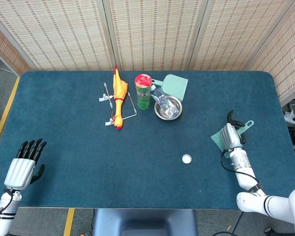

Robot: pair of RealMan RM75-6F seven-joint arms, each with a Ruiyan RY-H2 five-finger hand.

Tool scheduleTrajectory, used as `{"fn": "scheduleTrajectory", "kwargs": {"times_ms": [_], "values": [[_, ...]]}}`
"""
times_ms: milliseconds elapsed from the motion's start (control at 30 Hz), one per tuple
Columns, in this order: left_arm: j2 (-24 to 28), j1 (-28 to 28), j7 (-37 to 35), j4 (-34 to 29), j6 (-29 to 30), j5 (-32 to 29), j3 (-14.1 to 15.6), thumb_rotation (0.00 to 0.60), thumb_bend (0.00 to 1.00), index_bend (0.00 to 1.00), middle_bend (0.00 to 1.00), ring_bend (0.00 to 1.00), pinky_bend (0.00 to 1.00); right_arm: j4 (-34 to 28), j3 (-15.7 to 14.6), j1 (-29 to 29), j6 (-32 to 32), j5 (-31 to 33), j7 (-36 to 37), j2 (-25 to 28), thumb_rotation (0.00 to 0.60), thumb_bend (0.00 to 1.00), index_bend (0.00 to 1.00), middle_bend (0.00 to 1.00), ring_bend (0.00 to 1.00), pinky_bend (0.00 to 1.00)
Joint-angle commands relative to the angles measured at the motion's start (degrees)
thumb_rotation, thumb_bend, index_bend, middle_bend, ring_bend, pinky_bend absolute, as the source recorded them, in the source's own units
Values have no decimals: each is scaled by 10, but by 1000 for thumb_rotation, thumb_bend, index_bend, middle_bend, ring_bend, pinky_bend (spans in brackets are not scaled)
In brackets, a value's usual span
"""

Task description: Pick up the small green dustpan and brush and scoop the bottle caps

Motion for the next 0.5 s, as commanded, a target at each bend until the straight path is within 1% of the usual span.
{"fn": "scheduleTrajectory", "kwargs": {"times_ms": [33,133,200,300,400,500], "values": [[-1,0,2,0,-1,0,1,600,457,0,0,0,62,13,2,-10,-8,4,29,12,600,387,888,801,508,119],[-3,0,5,1,-1,1,1,600,458,0,0,0,62,10,14,-14,-13,-25,94,27,600,387,888,801,508,119],[-4,0,6,0,1,1,1,600,458,0,0,0,62,-12,29,-17,-11,-46,149,41,600,387,888,801,508,119],[-3,0,8,-1,1,1,1,600,458,0,0,0,62,-61,46,-16,-7,-78,206,62,600,387,890,801,508,119],[-3,0,8,-2,2,2,1,600,457,0,0,0,62,-116,62,-10,-6,-101,240,76,600,387,893,802,508,119],[-3,0,6,-1,2,2,1,600,457,0,0,0,62,-158,70,0,-7,-121,245,78,600,387,894,803,508,119]]}}
